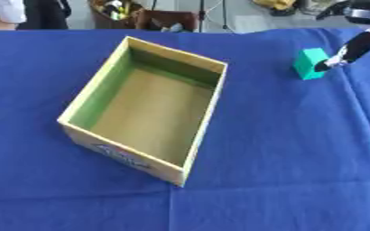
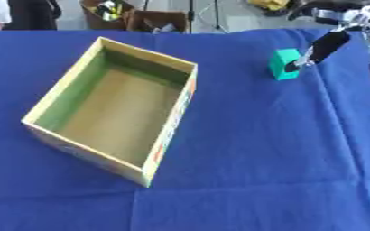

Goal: Pick up objects on the table and place them in the box.

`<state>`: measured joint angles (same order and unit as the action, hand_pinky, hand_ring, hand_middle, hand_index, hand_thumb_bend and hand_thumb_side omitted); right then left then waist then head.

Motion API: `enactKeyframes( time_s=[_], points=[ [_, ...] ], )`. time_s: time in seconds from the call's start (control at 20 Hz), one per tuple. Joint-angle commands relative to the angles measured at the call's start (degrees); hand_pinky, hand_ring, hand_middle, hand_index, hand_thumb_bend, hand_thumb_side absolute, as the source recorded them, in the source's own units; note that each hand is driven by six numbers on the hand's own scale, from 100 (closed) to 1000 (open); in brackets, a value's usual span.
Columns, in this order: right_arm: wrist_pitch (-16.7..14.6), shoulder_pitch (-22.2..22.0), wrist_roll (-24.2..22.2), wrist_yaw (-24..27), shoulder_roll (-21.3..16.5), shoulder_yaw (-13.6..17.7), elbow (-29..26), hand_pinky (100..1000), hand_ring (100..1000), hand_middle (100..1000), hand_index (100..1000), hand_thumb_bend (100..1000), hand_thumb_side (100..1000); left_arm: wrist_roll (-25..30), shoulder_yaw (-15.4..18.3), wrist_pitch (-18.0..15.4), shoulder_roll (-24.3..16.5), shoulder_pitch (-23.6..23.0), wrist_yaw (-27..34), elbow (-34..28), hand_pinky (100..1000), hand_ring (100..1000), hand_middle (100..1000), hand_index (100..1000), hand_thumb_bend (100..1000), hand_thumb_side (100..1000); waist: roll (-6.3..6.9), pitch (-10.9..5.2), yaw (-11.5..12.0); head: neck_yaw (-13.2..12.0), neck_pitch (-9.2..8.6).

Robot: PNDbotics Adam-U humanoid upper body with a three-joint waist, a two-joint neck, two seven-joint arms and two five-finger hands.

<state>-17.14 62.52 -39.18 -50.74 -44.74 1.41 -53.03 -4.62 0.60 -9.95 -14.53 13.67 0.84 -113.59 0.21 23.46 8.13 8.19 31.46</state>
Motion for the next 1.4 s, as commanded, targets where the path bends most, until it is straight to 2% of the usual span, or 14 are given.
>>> enactKeyframes(
  time_s=[0.05, 0.1, 0.3, 0.55, 0.8, 0.95, 1.25, 1.4],
  points=[
    [-0.31, 0.88, -2.57, 2.27, -2.53, 0.62, -0.16, 945, 1000, 962, 1000, 523, 360, 0.37, -0.22, 0.04, -0.52, 0.54, -0.02, -1.00, 703, 621, 730, 850, 100, 1000, -0.06, -0.92, 0.07, 0.22, -1.12],
    [-0.39, 0.84, -3.28, 2.82, -2.52, 0.56, -0.12, 946, 1000, 963, 1000, 480, 346, 0.43, -0.25, 0.07, -0.49, 0.56, -0.02, -1.00, 704, 621, 728, 849, 100, 1000, -0.06, -0.85, 0.12, 0.33, -1.20],
    [-0.72, 0.51, -5.29, 4.68, -2.57, 0.42, -0.21, 947, 1000, 963, 1000, 415, 314, 0.52, -0.25, 0.10, -0.55, 0.70, -0.02, -1.00, 704, 619, 725, 847, 100, 1000, -0.03, -0.50, 0.40, 0.67, -1.65],
    [-0.42, -0.29, -5.35, 4.63, -2.94, 0.25, -0.29, 941, 1000, 968, 1000, 297, 303, 0.82, -0.52, 0.12, -0.45, 1.07, 0.02, -1.00, 704, 615, 720, 844, 100, 1000, -0.19, 0.32, 0.94, 1.03, -2.51],
    [-0.05, -0.86, -4.56, 3.55, -3.59, 0.38, 0.26, 941, 1000, 981, 1000, 247, 317, 0.97, -0.59, 0.20, -0.16, 1.14, 0.01, -1.00, 704, 607, 718, 842, 100, 1000, -0.29, 1.44, 1.76, 1.58, -3.31],
    [-0.10, -0.81, -4.83, 2.49, -3.86, 0.26, 0.38, 940, 1000, 997, 1000, 178, 343, 0.98, -0.59, 0.29, -0.06, 1.11, -0.05, -1.00, 704, 600, 713, 839, 100, 1000, -0.20, 1.93, 1.96, 1.82, -3.54],
    [-0.03, -0.41, -6.17, 0.50, -4.04, 0.30, 0.84, 937, 1000, 1000, 1000, 112, 358, 0.92, -0.66, 0.41, 0.02, 1.26, -0.04, -1.00, 703, 592, 706, 837, 100, 1000, -0.14, 2.45, 2.08, 1.91, -3.87],
    [0.12, -0.22, -6.59, 0.68, -4.24, 0.70, 0.82, 941, 1000, 1000, 1000, 135, 346, 0.94, -0.66, 0.53, 0.08, 1.20, -0.04, -1.00, 703, 587, 700, 835, 100, 1000, -0.17, 2.58, 2.10, 1.89, -3.91]
  ],
)
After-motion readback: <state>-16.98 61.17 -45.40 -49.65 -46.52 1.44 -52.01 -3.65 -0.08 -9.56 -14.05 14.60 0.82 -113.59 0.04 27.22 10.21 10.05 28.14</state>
